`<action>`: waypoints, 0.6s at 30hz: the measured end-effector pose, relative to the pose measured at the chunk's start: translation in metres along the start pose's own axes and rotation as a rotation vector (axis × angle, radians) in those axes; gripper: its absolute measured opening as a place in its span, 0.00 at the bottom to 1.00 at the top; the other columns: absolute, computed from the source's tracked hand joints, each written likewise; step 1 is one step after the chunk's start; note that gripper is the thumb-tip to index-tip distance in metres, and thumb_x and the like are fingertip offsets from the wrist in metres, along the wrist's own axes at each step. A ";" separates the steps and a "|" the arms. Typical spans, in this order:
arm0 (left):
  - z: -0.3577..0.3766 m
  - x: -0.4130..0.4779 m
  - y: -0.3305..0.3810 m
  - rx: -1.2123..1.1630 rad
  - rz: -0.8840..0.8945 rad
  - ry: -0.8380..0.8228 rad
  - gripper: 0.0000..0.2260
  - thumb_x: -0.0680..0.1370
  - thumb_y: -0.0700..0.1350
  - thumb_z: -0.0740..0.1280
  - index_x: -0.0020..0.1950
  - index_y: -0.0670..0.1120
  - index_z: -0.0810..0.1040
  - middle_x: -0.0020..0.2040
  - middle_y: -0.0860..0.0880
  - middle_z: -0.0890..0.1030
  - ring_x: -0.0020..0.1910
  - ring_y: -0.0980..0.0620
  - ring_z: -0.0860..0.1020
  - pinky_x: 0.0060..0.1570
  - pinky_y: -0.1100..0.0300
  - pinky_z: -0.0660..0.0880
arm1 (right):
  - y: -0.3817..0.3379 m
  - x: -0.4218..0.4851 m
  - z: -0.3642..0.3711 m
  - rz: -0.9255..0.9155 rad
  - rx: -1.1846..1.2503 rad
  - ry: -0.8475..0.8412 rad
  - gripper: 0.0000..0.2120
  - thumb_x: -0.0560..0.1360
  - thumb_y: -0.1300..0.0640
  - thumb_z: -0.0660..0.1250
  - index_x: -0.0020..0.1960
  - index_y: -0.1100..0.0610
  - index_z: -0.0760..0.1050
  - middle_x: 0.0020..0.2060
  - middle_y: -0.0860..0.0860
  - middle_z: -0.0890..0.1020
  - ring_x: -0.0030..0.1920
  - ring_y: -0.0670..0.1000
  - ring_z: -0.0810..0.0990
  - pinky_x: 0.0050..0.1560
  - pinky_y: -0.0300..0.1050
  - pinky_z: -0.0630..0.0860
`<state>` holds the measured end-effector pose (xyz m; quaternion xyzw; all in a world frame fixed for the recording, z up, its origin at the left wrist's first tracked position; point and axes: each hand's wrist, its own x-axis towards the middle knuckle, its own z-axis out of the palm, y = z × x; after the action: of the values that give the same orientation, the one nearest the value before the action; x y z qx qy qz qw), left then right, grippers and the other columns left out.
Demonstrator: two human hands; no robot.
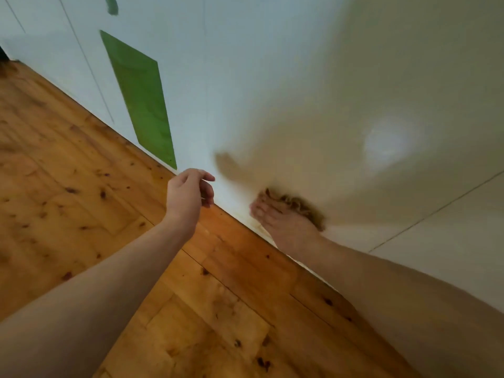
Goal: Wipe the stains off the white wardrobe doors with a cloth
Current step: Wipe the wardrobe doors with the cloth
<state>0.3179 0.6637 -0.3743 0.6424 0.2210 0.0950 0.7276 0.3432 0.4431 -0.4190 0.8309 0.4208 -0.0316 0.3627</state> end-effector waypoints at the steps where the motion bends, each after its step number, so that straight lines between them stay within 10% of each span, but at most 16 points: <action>1: -0.004 0.002 -0.002 0.006 -0.012 -0.016 0.14 0.83 0.40 0.57 0.43 0.42 0.79 0.29 0.48 0.76 0.28 0.51 0.73 0.30 0.58 0.72 | -0.010 -0.009 0.013 -0.058 0.038 -0.122 0.30 0.85 0.60 0.46 0.82 0.64 0.35 0.83 0.56 0.36 0.84 0.55 0.48 0.80 0.52 0.58; 5: -0.008 0.012 -0.010 0.067 -0.008 -0.107 0.14 0.84 0.40 0.57 0.45 0.42 0.81 0.30 0.47 0.78 0.30 0.51 0.75 0.31 0.59 0.73 | 0.008 -0.014 -0.005 -0.058 -0.010 -0.136 0.28 0.86 0.59 0.43 0.83 0.63 0.38 0.83 0.56 0.40 0.84 0.54 0.43 0.82 0.51 0.48; 12: 0.003 0.019 -0.030 0.079 -0.071 -0.152 0.15 0.84 0.40 0.58 0.44 0.41 0.81 0.31 0.46 0.79 0.30 0.50 0.76 0.32 0.57 0.73 | 0.057 0.032 -0.063 0.255 -0.128 0.466 0.31 0.80 0.62 0.42 0.83 0.62 0.54 0.83 0.57 0.57 0.83 0.57 0.54 0.81 0.56 0.40; 15: -0.002 0.025 -0.032 0.079 -0.081 -0.135 0.16 0.84 0.40 0.57 0.43 0.41 0.81 0.30 0.47 0.79 0.29 0.50 0.76 0.31 0.58 0.73 | 0.018 0.060 -0.045 0.137 -0.099 0.271 0.30 0.82 0.62 0.41 0.84 0.63 0.42 0.84 0.57 0.43 0.84 0.57 0.40 0.81 0.56 0.37; 18: -0.015 0.029 -0.031 0.069 -0.063 -0.113 0.15 0.85 0.41 0.56 0.43 0.41 0.79 0.28 0.48 0.78 0.27 0.53 0.75 0.28 0.60 0.72 | -0.036 0.070 0.047 -0.081 0.002 -0.098 0.28 0.85 0.59 0.52 0.84 0.60 0.51 0.84 0.57 0.43 0.84 0.57 0.42 0.80 0.56 0.56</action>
<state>0.3329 0.6842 -0.4113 0.6641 0.2027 0.0279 0.7191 0.3745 0.4746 -0.4992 0.8112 0.4356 -0.0872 0.3803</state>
